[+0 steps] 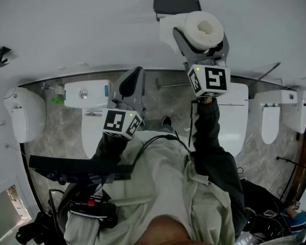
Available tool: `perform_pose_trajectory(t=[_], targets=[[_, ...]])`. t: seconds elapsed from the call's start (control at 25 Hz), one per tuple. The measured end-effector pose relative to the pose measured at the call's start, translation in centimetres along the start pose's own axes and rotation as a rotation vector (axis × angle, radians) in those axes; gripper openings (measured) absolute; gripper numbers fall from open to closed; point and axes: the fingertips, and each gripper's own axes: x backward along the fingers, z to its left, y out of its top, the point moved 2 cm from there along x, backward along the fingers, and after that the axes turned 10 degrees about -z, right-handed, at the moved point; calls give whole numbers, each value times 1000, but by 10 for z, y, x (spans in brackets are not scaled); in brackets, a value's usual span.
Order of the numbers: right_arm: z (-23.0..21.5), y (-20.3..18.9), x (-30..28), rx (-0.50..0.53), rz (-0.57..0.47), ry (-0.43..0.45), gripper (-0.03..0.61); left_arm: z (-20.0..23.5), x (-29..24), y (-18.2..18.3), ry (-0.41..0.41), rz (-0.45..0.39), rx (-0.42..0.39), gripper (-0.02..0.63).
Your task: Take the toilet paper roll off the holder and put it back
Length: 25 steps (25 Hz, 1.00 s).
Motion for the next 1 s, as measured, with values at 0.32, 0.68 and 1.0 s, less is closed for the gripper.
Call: perform_pose_trajectory(t=[0.32,0.68,1.0], targets=[[-21,-5,-79,23,-15,6,466,12,2,0,29,6,-10,8],[-32,-59,-150,39,26,14,466,32,-7,-2,66,14,-5,8],[-30,-70,-172,71,63,39,466,50,-16,1,103,6,-16,8]])
